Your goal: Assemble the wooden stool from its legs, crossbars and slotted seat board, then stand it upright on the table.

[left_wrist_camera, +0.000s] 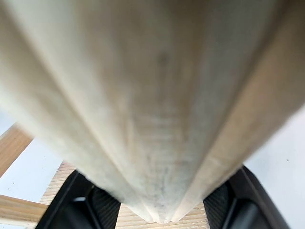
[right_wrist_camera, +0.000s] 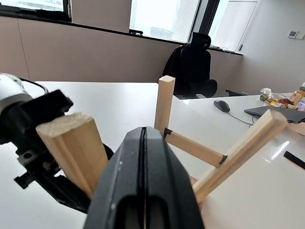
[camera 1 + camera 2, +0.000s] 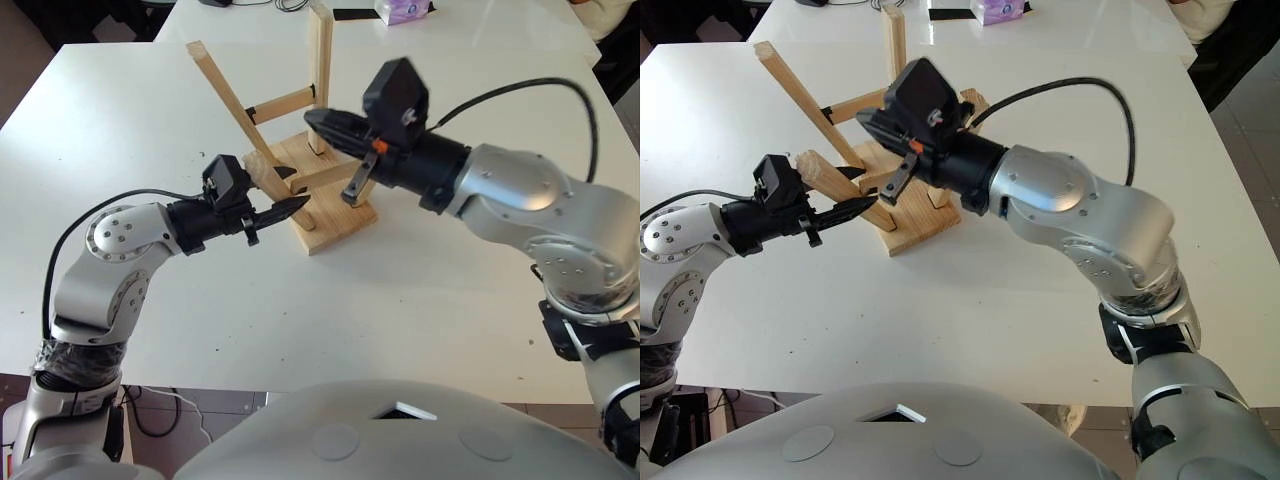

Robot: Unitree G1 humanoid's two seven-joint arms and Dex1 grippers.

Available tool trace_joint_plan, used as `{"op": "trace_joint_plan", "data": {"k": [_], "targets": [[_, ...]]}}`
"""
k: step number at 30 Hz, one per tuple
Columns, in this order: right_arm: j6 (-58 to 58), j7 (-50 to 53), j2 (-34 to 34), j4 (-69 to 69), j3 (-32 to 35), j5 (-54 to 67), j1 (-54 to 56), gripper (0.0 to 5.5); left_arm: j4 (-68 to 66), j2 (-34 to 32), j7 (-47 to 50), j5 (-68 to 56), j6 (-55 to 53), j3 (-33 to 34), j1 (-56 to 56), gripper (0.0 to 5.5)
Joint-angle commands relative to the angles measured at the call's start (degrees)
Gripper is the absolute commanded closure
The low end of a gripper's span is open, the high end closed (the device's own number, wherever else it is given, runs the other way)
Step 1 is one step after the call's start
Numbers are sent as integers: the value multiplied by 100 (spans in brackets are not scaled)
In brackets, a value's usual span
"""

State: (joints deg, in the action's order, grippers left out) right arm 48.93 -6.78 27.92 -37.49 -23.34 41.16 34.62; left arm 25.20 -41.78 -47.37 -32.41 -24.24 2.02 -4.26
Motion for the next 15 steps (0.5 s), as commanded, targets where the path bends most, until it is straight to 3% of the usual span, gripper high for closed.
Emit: {"op": "trace_joint_plan", "data": {"k": [1,15], "targets": [[-299,-262,-130,190,-436,-761,-176,550,-407,-48,-94,27,-251,-4,-59,346],[-468,-580,-654,542,132,-1708,-263,550,-737,111,-540,-681,-588,286,21,345]]}}
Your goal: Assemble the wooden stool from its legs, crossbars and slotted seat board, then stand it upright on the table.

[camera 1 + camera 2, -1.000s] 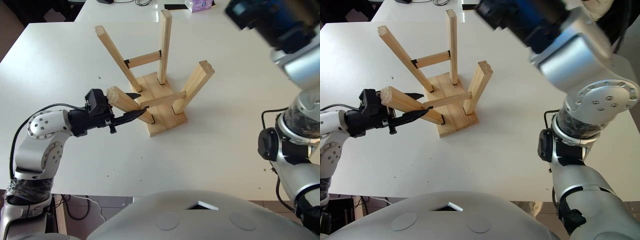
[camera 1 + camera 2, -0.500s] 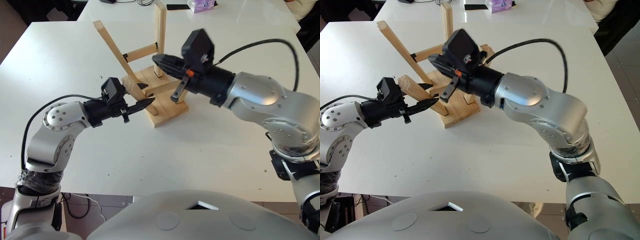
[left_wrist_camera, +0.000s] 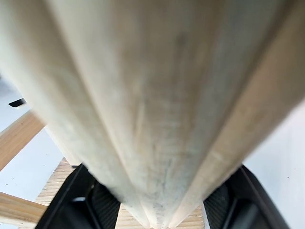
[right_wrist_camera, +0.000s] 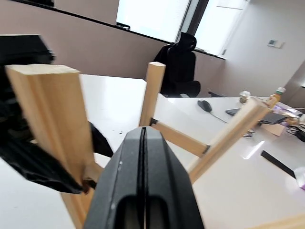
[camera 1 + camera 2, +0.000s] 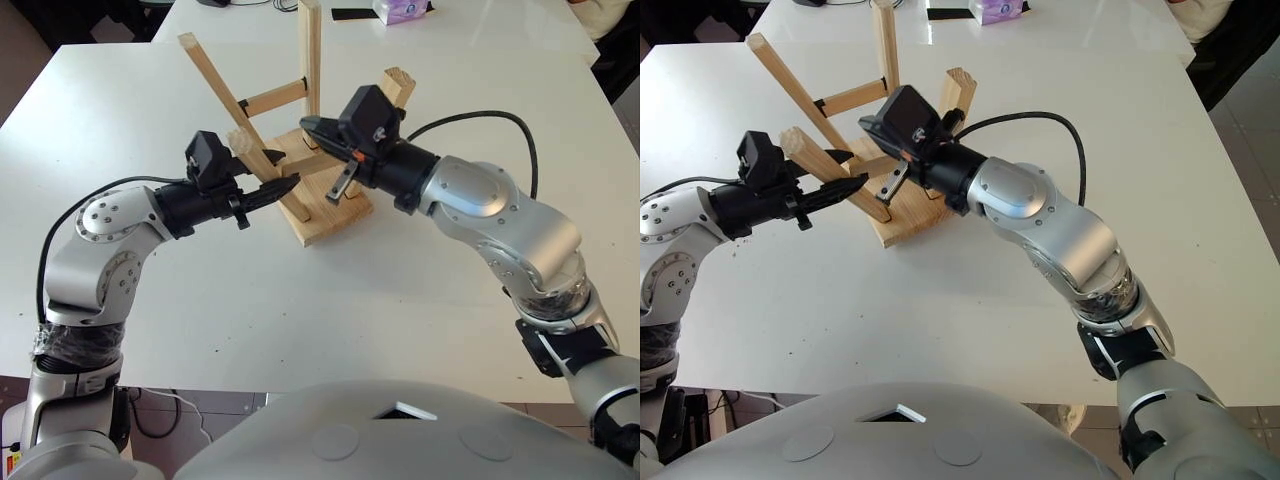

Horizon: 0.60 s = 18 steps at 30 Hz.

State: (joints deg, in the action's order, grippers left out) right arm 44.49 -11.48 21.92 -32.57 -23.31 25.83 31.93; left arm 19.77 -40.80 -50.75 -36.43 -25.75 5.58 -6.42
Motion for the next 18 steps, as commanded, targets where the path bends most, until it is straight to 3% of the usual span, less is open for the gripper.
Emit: {"op": "trace_joint_plan", "data": {"k": [1,7,18], "targets": [[5,-137,-81,24,175,-186,-6,550,-210,-12,-241,-261,-444,-66,270,345],[50,-420,-53,-191,-6,-395,-173,550,138,9,-309,-463,-673,-122,550,345],[587,-697,-58,-225,-348,-682,-419,550,555,-40,242,334,-483,-423,1026,343]]}}
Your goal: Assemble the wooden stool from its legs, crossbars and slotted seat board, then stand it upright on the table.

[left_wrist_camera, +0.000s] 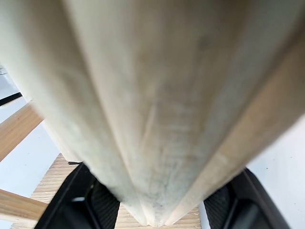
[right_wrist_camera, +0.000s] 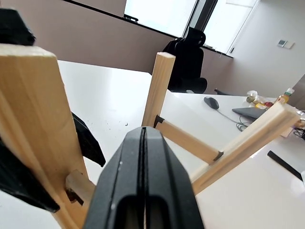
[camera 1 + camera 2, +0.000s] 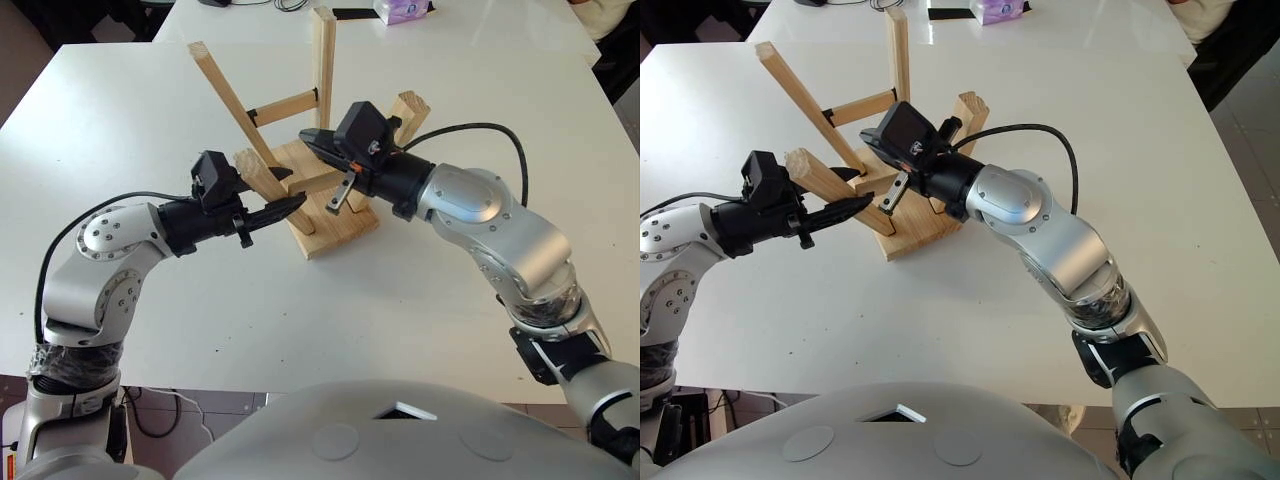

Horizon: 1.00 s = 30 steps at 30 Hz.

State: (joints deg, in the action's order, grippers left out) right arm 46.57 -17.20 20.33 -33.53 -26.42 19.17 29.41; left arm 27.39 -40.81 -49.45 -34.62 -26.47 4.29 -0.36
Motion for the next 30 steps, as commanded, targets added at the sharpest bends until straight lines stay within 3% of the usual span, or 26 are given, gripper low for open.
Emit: {"op": "trace_joint_plan", "data": {"k": [1,11,19,25,30], "targets": [[471,-172,154,-164,-62,-5,-221,550,-179,-35,144,161,-419,-275,464,343],[676,-317,471,-117,-399,-455,-478,550,-3,27,231,-259,-662,-158,344,343],[410,214,-1136,-359,1352,322,317,550,2,-13,248,-108,-644,-252,393,343],[908,-162,-169,-246,136,-25,-649,550,-39,-53,240,-24,-635,-305,315,343],[982,-164,-56,-275,-53,-134,-842,550,-61,-81,312,50,-667,-357,242,343]]}}
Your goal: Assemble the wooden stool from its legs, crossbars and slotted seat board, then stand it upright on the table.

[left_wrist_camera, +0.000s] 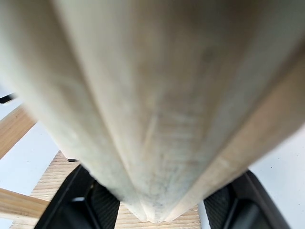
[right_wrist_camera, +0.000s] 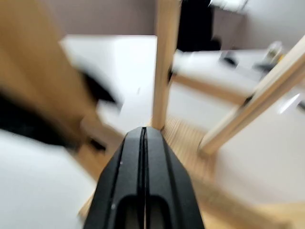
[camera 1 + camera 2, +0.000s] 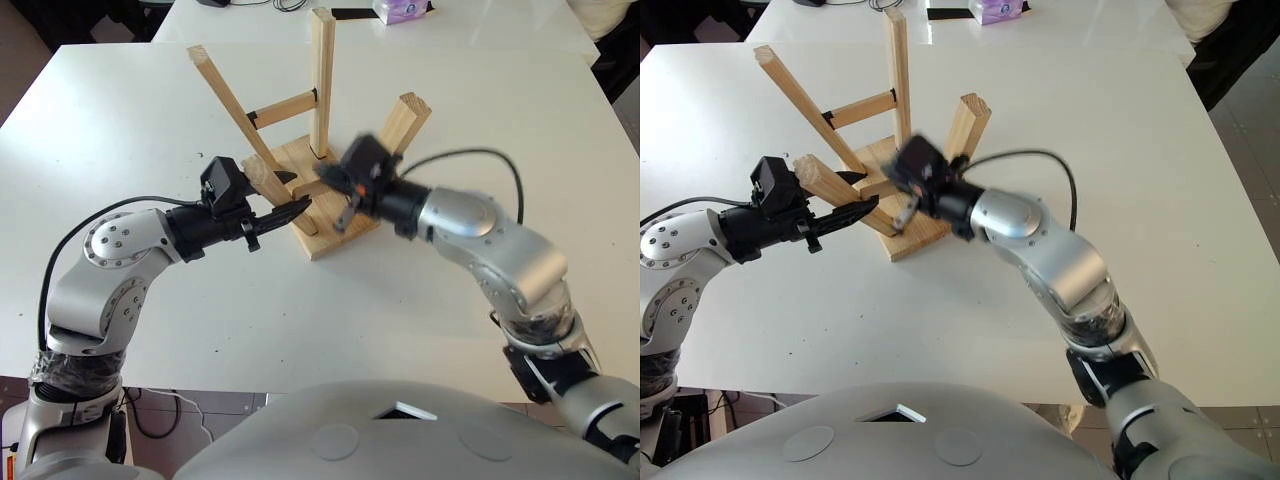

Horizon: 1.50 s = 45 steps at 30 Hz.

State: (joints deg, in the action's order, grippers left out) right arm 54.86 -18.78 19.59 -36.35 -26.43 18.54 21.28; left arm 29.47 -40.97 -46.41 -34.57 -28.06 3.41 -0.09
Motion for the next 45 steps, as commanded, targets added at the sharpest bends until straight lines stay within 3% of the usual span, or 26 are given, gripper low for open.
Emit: {"op": "trace_joint_plan", "data": {"k": [1,7,12,14,16,19,22,26,30,37,42,45], "targets": [[147,11,-41,17,-11,-77,20,550,-275,-70,8,61,-496,-292,220,343],[-86,249,-844,-91,1016,217,711,550,-368,-122,-9,205,-448,-395,156,343],[-56,479,-1581,-123,2672,1314,1530,550,-534,-285,-131,428,-531,-713,-175,343],[-254,578,-1181,365,3700,1534,2186,550,-674,-465,-356,540,-461,-884,-276,343],[-575,473,-211,1109,4107,1014,2456,550,-758,-589,-564,557,-412,-968,-344,343],[-1079,3,1118,2049,3904,124,1894,550,-1017,-723,-807,685,-252,-1109,-491,343],[-1294,-468,1361,1994,3412,-60,770,550,-1273,-774,-991,791,-64,-1260,-604,343],[-820,-832,667,470,2691,1027,-329,550,-1603,-673,-1088,879,115,-1489,-799,343],[-364,-714,-111,-587,2191,2153,-638,550,-1736,-619,-1108,876,202,-1608,-888,344],[-80,-815,152,-650,2901,2563,-817,550,-1746,-546,-1247,743,450,-1541,-728,344],[-735,-323,1041,1252,3816,1199,-148,550,-1710,-547,-1301,665,586,-1422,-609,344],[-554,-503,992,871,3677,1492,-225,550,-1757,-537,-1295,654,619,-1401,-653,344]]}}
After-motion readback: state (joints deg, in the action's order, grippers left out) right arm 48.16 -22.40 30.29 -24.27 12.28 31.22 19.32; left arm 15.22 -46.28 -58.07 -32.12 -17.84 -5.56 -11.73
